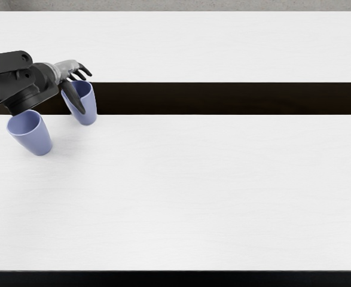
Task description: Pick up cup and place in cup with left hand
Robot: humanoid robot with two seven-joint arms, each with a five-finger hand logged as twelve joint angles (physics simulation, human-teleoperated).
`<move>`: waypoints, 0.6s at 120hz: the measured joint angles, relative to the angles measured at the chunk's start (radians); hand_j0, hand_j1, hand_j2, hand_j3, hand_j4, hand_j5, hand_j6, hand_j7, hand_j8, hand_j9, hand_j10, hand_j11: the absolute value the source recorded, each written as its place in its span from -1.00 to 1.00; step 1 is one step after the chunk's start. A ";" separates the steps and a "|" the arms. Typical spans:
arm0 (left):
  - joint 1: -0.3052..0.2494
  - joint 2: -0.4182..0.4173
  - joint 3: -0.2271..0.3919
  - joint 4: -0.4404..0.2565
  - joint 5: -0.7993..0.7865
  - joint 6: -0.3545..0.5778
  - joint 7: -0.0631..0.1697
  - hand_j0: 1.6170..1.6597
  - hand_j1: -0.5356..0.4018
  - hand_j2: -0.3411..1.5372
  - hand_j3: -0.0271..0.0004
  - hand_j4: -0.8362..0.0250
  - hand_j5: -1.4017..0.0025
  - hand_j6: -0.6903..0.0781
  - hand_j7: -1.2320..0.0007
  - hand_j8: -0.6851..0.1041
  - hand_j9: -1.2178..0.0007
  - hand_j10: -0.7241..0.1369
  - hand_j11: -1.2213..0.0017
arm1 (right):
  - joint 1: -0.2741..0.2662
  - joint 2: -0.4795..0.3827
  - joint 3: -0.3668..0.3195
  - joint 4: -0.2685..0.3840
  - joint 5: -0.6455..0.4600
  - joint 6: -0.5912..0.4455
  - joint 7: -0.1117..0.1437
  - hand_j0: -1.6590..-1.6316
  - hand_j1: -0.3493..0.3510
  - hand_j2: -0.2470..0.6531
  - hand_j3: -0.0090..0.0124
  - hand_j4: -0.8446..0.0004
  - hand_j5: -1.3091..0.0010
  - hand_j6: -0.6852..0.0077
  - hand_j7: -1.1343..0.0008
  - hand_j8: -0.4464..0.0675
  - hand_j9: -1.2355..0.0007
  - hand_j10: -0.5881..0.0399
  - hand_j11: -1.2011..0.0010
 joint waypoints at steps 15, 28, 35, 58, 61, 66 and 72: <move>0.002 0.000 0.000 0.000 0.001 -0.001 0.001 0.92 0.07 -0.56 0.97 0.19 0.41 -0.04 0.33 -0.09 0.32 -0.06 0.32 | 0.000 0.000 0.000 0.000 0.000 0.000 0.000 -0.93 -0.95 -0.46 -0.16 0.96 0.97 0.94 0.96 0.68 0.97 0.83 0.97; 0.002 0.002 0.000 -0.001 0.003 -0.005 0.001 0.92 0.01 -0.56 0.97 0.11 0.37 -0.13 0.28 -0.25 0.26 -0.13 0.26 | 0.000 0.000 0.000 0.000 0.000 0.000 0.000 -0.93 -0.95 -0.46 -0.16 0.96 0.97 0.94 0.96 0.68 0.97 0.83 0.97; 0.002 0.004 0.000 -0.001 0.003 -0.009 0.002 0.91 -0.03 -0.55 0.97 0.07 0.33 -0.18 0.24 -0.21 0.22 -0.18 0.22 | 0.000 0.000 0.000 0.000 0.000 0.000 0.000 -0.93 -0.95 -0.46 -0.16 0.96 0.97 0.94 0.96 0.68 0.97 0.83 0.97; -0.013 0.013 0.000 -0.028 -0.001 -0.014 0.005 0.88 -0.06 -0.56 0.97 0.00 0.25 -0.15 0.15 -0.10 0.13 -0.25 0.13 | 0.000 0.000 0.000 0.000 0.000 0.000 0.000 -0.93 -0.95 -0.46 -0.16 0.96 0.97 0.94 0.96 0.68 0.97 0.83 0.97; -0.015 0.014 0.000 -0.036 0.000 -0.015 0.005 0.88 -0.07 -0.55 0.97 -0.01 0.24 -0.14 0.14 -0.09 0.12 -0.26 0.13 | 0.000 0.000 0.000 0.000 0.000 0.000 0.000 -0.93 -0.95 -0.46 -0.16 0.96 0.97 0.94 0.96 0.68 0.97 0.83 0.97; -0.017 0.018 0.000 -0.046 -0.001 -0.015 0.005 0.87 -0.07 -0.55 0.97 -0.01 0.23 -0.12 0.13 -0.09 0.11 -0.27 0.12 | 0.000 0.000 0.000 0.000 0.000 0.000 0.000 -0.93 -0.95 -0.46 -0.16 0.96 0.97 0.94 0.96 0.68 0.97 0.83 0.97; -0.018 0.023 0.000 -0.057 -0.001 -0.015 0.006 0.87 -0.09 -0.55 0.97 -0.01 0.22 -0.09 0.11 -0.06 0.10 -0.27 0.10 | 0.000 0.000 0.000 0.000 0.000 0.000 0.000 -0.93 -0.95 -0.46 -0.16 0.96 0.97 0.94 0.96 0.68 0.97 0.83 0.97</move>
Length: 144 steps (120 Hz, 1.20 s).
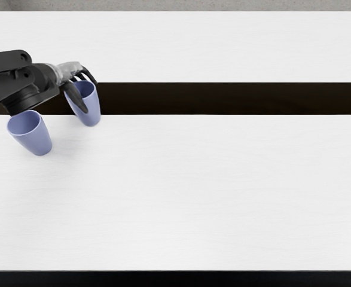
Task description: Pick up cup and place in cup with left hand
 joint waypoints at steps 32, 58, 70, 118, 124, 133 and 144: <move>-0.035 0.037 -0.008 -0.057 -0.001 0.000 0.002 0.84 -0.14 -0.54 0.97 -0.04 0.17 -0.01 0.05 0.01 0.06 -0.27 0.05 | 0.000 0.000 0.000 0.000 0.000 0.000 0.000 -0.93 -0.95 -0.46 -0.16 0.96 0.97 0.94 0.96 0.68 0.97 0.83 0.97; -0.106 0.095 -0.011 -0.142 -0.002 -0.002 0.003 0.83 -0.12 -0.55 0.97 -0.05 0.16 -0.01 0.05 0.02 0.04 -0.27 0.04 | 0.000 0.000 0.000 0.000 0.000 0.000 0.000 -0.93 -0.95 -0.46 -0.16 0.96 0.97 0.94 0.96 0.68 0.97 0.83 0.97; -0.139 0.123 -0.009 -0.201 -0.004 -0.003 0.003 0.83 -0.12 -0.55 0.97 -0.05 0.16 -0.03 0.05 0.00 0.05 -0.28 0.04 | 0.000 0.000 0.000 0.000 0.000 0.000 0.000 -0.93 -0.95 -0.46 -0.16 0.96 0.97 0.94 0.96 0.68 0.97 0.83 0.97; -0.246 0.268 0.005 -0.398 -0.007 -0.003 0.006 0.85 -0.15 -0.54 0.97 -0.07 0.16 0.00 0.06 0.03 0.05 -0.25 0.04 | 0.000 0.000 0.000 0.000 0.000 0.000 0.000 -0.93 -0.95 -0.46 -0.16 0.96 0.97 0.94 0.96 0.68 0.97 0.83 0.97; -0.262 0.283 0.008 -0.420 -0.005 -0.003 0.007 0.85 -0.15 -0.54 0.97 -0.08 0.17 -0.02 0.07 0.02 0.06 -0.24 0.04 | 0.000 0.000 0.000 0.000 0.000 0.000 0.000 -0.93 -0.95 -0.46 -0.16 0.96 0.97 0.94 0.96 0.68 0.97 0.83 0.97; -0.267 0.296 0.014 -0.444 -0.007 -0.004 0.013 0.84 -0.16 -0.53 0.97 -0.07 0.16 0.01 0.06 0.03 0.05 -0.25 0.04 | 0.000 0.000 0.000 0.000 0.000 0.000 0.000 -0.93 -0.95 -0.46 -0.16 0.96 0.97 0.94 0.96 0.68 0.97 0.83 0.97; -0.269 0.314 0.021 -0.460 -0.007 -0.005 0.017 0.83 -0.17 -0.53 0.97 -0.07 0.16 0.02 0.05 0.04 0.05 -0.24 0.04 | 0.000 0.000 0.000 0.000 0.000 0.000 0.000 -0.93 -0.95 -0.46 -0.16 0.96 0.97 0.94 0.96 0.68 0.97 0.83 0.97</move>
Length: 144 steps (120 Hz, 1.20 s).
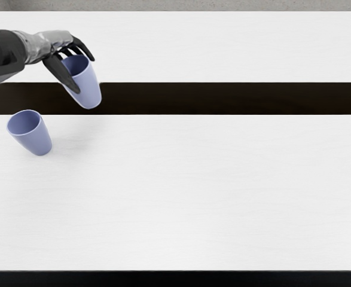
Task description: Pick up cup and place in cup with left hand
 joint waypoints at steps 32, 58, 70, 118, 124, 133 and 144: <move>-0.031 0.065 0.008 -0.033 0.001 -0.037 0.004 0.84 -0.15 -0.54 0.97 -0.07 0.17 -0.02 0.07 0.03 0.05 -0.25 0.04 | 0.000 0.000 0.000 0.000 0.000 0.000 0.000 -0.93 -0.95 -0.46 -0.16 0.96 0.97 0.94 0.96 0.68 0.97 0.83 0.97; -0.055 0.117 0.025 -0.058 0.001 -0.056 0.005 0.85 -0.16 -0.54 0.97 -0.07 0.17 -0.01 0.07 0.03 0.05 -0.25 0.04 | 0.000 0.000 0.000 0.000 0.000 0.000 0.000 -0.93 -0.95 -0.46 -0.16 0.96 0.97 0.94 0.96 0.68 0.97 0.83 0.97; -0.062 0.138 0.033 -0.066 0.002 -0.062 0.005 0.85 -0.14 -0.55 0.97 -0.07 0.17 -0.01 0.08 0.03 0.05 -0.24 0.05 | 0.000 0.000 0.000 0.000 0.000 0.000 0.000 -0.93 -0.95 -0.46 -0.16 0.96 0.97 0.94 0.96 0.68 0.97 0.83 0.97; -0.084 0.236 0.038 -0.123 0.003 -0.119 0.005 0.85 -0.14 -0.55 0.97 -0.06 0.16 -0.01 0.06 0.03 0.05 -0.25 0.05 | 0.000 0.000 0.000 0.000 0.000 0.000 0.000 -0.93 -0.95 -0.46 -0.16 0.96 0.97 0.94 0.96 0.68 0.97 0.83 0.97; -0.084 0.247 0.038 -0.129 0.003 -0.123 0.005 0.85 -0.15 -0.54 0.97 -0.06 0.16 -0.01 0.06 0.03 0.05 -0.24 0.05 | 0.000 0.000 0.000 0.000 0.000 0.000 0.000 -0.93 -0.95 -0.46 -0.16 0.96 0.97 0.94 0.96 0.68 0.97 0.83 0.97; -0.085 0.264 0.037 -0.134 0.003 -0.130 0.005 0.85 -0.14 -0.54 0.97 -0.06 0.16 -0.02 0.06 0.03 0.05 -0.25 0.05 | 0.000 0.000 0.000 0.000 0.000 0.000 0.000 -0.93 -0.95 -0.46 -0.16 0.96 0.97 0.94 0.96 0.68 0.97 0.83 0.97; -0.085 0.283 0.038 -0.137 0.004 -0.134 0.004 0.85 -0.14 -0.54 0.97 -0.06 0.16 -0.02 0.06 0.03 0.05 -0.25 0.05 | 0.000 0.000 0.000 0.000 0.000 0.000 0.000 -0.93 -0.95 -0.46 -0.16 0.96 0.97 0.94 0.96 0.68 0.97 0.83 0.97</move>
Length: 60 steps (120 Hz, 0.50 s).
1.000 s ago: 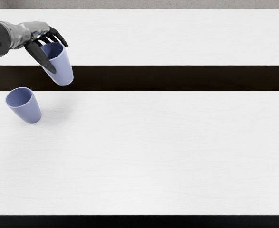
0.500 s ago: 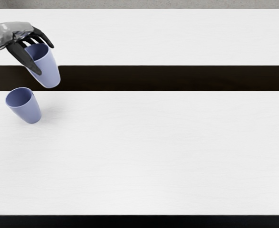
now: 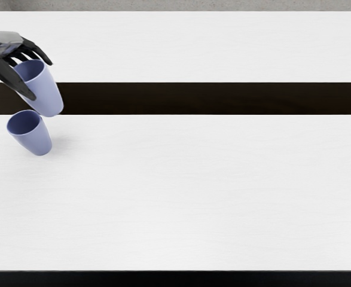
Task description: Pick up cup and place in cup with left hand
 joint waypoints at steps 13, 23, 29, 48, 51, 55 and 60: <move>-0.001 0.022 0.000 -0.001 0.001 -0.001 0.000 0.85 -0.14 -0.54 0.97 -0.06 0.16 -0.01 0.06 0.02 0.05 -0.25 0.05 | 0.000 0.000 0.000 0.000 0.000 0.000 0.000 -0.93 -0.95 -0.46 -0.16 0.96 0.97 0.94 0.96 0.68 0.97 0.83 0.97; -0.001 0.033 0.000 -0.001 0.002 -0.001 0.001 0.85 -0.13 -0.54 0.97 -0.07 0.16 -0.03 0.07 0.01 0.05 -0.26 0.05 | 0.000 0.000 0.000 0.000 0.000 0.000 0.000 -0.93 -0.95 -0.46 -0.16 0.96 0.97 0.94 0.96 0.68 0.97 0.83 0.97; -0.001 0.047 0.000 -0.001 0.002 -0.001 0.001 0.85 -0.12 -0.55 0.97 -0.07 0.17 -0.03 0.06 0.00 0.05 -0.27 0.05 | 0.000 0.000 0.000 0.000 0.000 0.000 0.000 -0.93 -0.95 -0.46 -0.16 0.96 0.97 0.94 0.96 0.68 0.97 0.83 0.97; 0.005 0.070 0.001 0.000 0.007 -0.002 0.001 0.85 -0.15 -0.54 0.97 -0.07 0.16 -0.01 0.06 0.03 0.05 -0.25 0.05 | 0.000 0.000 0.000 0.000 0.000 0.000 0.000 -0.93 -0.95 -0.46 -0.16 0.96 0.97 0.94 0.96 0.68 0.97 0.83 0.97; 0.006 0.071 0.002 0.000 0.007 -0.003 0.001 0.85 -0.15 -0.54 0.97 -0.06 0.16 -0.01 0.06 0.03 0.05 -0.24 0.05 | 0.000 0.000 0.000 0.000 0.000 0.000 0.000 -0.93 -0.95 -0.46 -0.16 0.96 0.97 0.94 0.96 0.68 0.97 0.83 0.97; 0.008 0.071 0.002 0.000 0.010 -0.003 0.001 0.84 -0.16 -0.53 0.97 -0.06 0.16 0.00 0.06 0.04 0.05 -0.23 0.04 | 0.000 0.000 0.000 0.000 0.000 0.000 0.000 -0.93 -0.95 -0.46 -0.16 0.96 0.97 0.94 0.96 0.68 0.97 0.83 0.97; 0.009 0.073 0.003 0.001 0.014 -0.003 0.001 0.84 -0.16 -0.53 0.97 -0.06 0.16 0.01 0.06 0.05 0.04 -0.23 0.04 | 0.000 0.000 0.000 0.000 0.000 0.000 0.000 -0.93 -0.95 -0.46 -0.16 0.96 0.97 0.94 0.96 0.68 0.97 0.83 0.97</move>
